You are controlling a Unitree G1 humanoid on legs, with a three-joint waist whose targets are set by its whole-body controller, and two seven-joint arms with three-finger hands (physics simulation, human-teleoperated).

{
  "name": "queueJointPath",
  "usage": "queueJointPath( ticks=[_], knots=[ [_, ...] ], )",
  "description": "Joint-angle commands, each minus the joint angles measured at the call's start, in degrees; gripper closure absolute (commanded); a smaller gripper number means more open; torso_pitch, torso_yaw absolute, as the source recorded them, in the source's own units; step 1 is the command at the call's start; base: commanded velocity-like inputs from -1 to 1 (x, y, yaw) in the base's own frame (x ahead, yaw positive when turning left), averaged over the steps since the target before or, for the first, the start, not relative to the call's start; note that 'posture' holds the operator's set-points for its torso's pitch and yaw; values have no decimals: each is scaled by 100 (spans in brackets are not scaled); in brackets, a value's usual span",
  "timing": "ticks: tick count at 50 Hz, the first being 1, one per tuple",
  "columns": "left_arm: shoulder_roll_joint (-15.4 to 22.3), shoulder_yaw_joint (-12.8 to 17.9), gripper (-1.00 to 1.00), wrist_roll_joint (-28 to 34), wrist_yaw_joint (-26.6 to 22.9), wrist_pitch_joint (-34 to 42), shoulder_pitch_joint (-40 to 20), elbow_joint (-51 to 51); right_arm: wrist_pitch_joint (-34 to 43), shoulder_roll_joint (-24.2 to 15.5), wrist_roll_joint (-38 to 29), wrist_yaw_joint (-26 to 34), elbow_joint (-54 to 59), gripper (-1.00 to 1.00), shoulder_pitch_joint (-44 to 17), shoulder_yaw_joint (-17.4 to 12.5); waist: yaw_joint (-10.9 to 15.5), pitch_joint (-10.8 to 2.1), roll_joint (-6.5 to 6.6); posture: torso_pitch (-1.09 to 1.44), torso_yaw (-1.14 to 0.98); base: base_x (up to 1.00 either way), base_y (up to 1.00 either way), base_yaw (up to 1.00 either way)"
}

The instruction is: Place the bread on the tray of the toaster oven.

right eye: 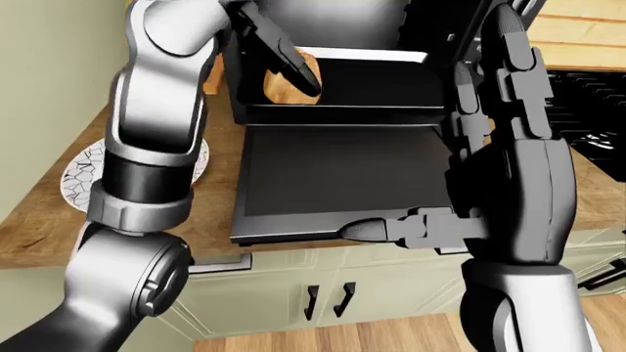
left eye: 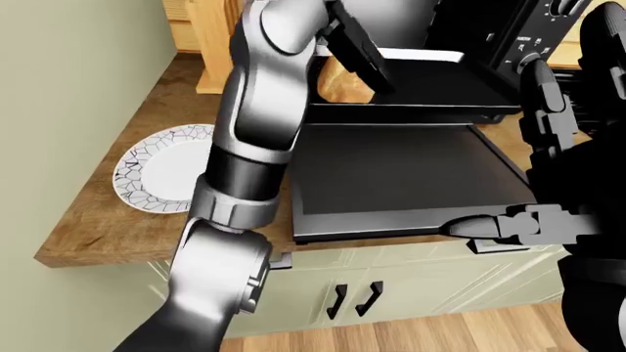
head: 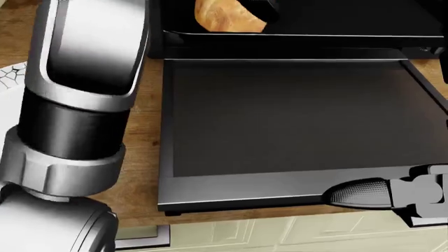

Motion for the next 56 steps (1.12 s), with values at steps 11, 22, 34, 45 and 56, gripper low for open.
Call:
queueJointPath(
  ticks=[11, 22, 34, 45, 56],
  knots=[
    [279, 74, -100, 217, -257, 1110, 496, -1981, -65, 16, -220, 2, -63, -100, -157, 49, -3, -107, 46, 0, 0, 0, 0, 0],
    [750, 337, -100, 585, -452, 2146, 1587, -3899, 89, 122, -433, 44, -63, -100, -171, 101, -34, -119, 87, 0, 0, 0, 0, 0],
    [1625, 873, -100, 713, -596, 3337, 2497, -5896, 220, 68, -309, -105, -63, -100, -332, 108, -37, -98, 178, 0, 0, 0, 0, 0],
    [2059, 1210, -100, 544, -640, 3677, 3716, -6792, 386, -146, 93, -301, -63, -100, -603, -68, -15, -114, 206, 0, 0, 0, 0, 0],
    [2253, 1410, -100, 491, -725, 3812, 4207, -7186, 219, -236, 64, -335, -63, -100, -460, -29, -1, -108, 227, 0, 0, 0, 0, 0]
  ],
)
